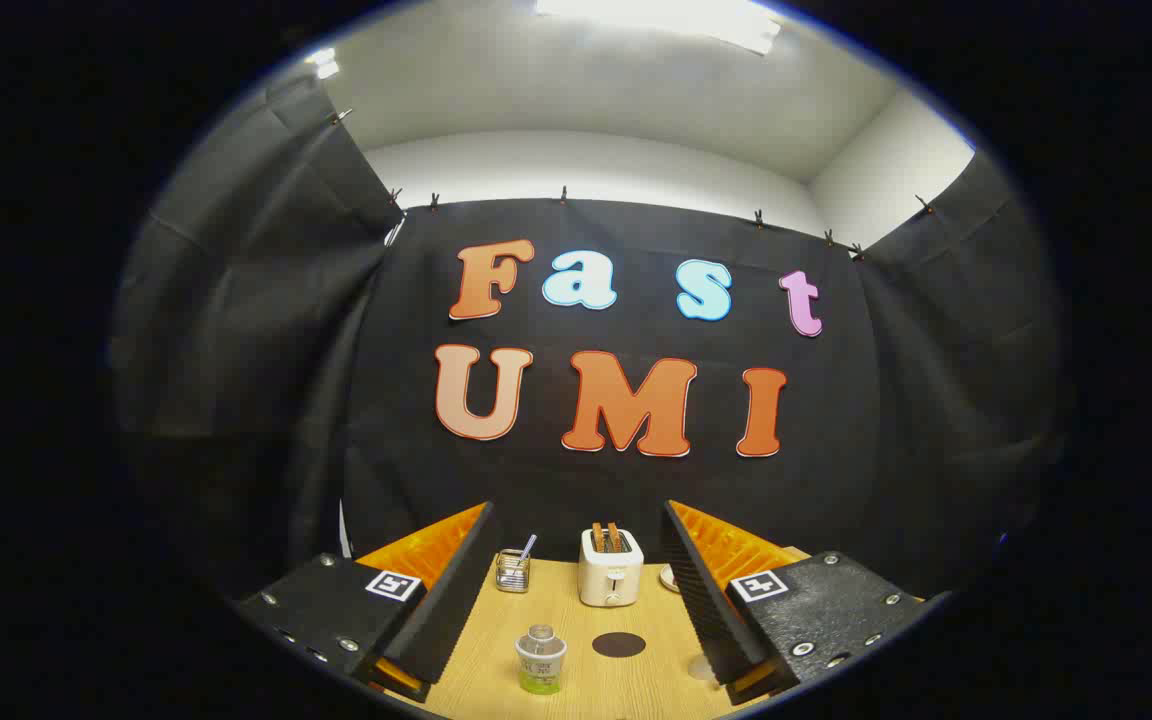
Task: Take the bottle from table, then pour the juice into the cup, finally place the bottle on the coaster
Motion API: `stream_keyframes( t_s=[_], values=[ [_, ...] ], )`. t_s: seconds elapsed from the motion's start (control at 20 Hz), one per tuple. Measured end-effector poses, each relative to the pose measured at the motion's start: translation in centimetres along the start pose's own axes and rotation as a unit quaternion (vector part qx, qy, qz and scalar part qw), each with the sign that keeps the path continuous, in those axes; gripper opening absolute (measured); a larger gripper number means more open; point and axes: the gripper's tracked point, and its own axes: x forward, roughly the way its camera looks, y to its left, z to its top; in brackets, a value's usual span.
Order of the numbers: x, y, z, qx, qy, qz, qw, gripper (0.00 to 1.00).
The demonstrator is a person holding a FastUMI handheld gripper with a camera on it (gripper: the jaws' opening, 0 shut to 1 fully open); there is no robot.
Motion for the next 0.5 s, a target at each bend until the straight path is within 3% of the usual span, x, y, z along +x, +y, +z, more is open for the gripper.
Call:
stream_keyframes(
  t_s=[0.5],
  values=[
    [0.9, -2.2, -2.5, -0.002, 0.023, -0.026, 0.999, 0.97]
  ],
)
